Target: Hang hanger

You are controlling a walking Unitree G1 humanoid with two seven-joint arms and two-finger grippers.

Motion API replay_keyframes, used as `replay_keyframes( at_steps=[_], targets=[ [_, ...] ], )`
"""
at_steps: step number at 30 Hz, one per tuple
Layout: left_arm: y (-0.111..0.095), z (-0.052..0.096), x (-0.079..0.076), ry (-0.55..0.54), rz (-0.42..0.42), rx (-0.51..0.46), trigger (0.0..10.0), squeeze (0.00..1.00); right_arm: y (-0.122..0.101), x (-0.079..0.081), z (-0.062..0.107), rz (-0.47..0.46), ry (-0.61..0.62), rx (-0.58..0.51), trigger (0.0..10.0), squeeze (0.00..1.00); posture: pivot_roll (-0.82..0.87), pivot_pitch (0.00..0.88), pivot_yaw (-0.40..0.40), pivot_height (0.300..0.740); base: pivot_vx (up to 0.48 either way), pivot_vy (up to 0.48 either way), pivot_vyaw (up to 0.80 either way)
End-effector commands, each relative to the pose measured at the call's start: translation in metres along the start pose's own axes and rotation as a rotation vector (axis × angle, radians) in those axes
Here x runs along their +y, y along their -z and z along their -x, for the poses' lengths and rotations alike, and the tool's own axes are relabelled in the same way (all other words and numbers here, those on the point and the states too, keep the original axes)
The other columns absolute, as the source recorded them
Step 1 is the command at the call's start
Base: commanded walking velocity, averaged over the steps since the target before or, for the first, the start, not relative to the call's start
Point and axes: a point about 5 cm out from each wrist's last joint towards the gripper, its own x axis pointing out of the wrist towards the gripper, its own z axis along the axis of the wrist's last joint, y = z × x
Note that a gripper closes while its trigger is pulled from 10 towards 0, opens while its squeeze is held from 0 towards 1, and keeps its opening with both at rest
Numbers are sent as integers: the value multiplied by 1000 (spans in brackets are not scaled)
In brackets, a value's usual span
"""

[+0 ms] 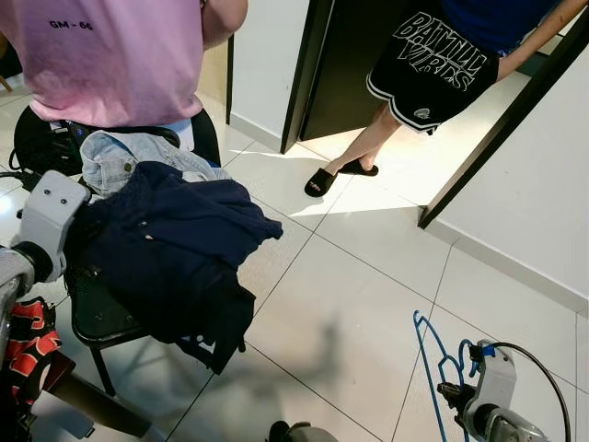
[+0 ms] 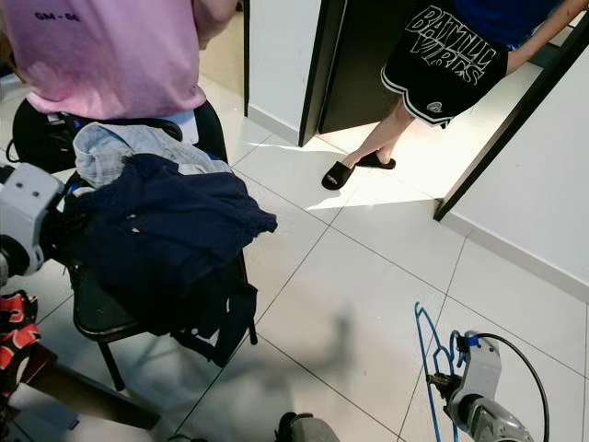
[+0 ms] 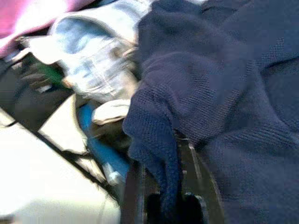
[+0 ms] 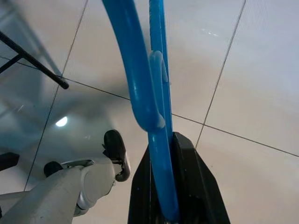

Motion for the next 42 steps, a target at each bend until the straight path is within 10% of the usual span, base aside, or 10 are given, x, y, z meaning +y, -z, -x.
replay_keyframes(
  at_steps=[1,15,22,23,24,32,42],
  targets=[
    [5,1,4,-50,-11,27,10000,1000,7,-8,4,0,23,24,10000,0,-23,165,-145,740,0,0,0],
    [-68,15,45,-305,-34,-252,10000,1000,6,-6,3,-5,16,17,10000,0,-14,145,-142,740,0,0,0],
    [-104,18,10,-22,119,-488,10000,1000,8,-7,4,-6,17,19,10000,0,-8,144,-143,740,0,0,0],
    [-101,16,-7,112,206,-501,10000,945,9,-7,4,-5,17,19,10000,0,-7,144,-144,740,0,0,0],
    [-98,14,-19,180,307,-508,10000,0,9,-7,4,-3,16,20,10000,0,-5,142,-145,740,0,0,0],
    [-104,4,-56,207,490,-556,10000,0,8,-6,3,-4,17,14,10000,0,2,113,-137,740,0,0,0],
    [-139,7,-103,105,381,-574,10000,0,6,4,-2,-27,35,-11,10000,0,100,0,-114,740,0,0,0]
  ],
)
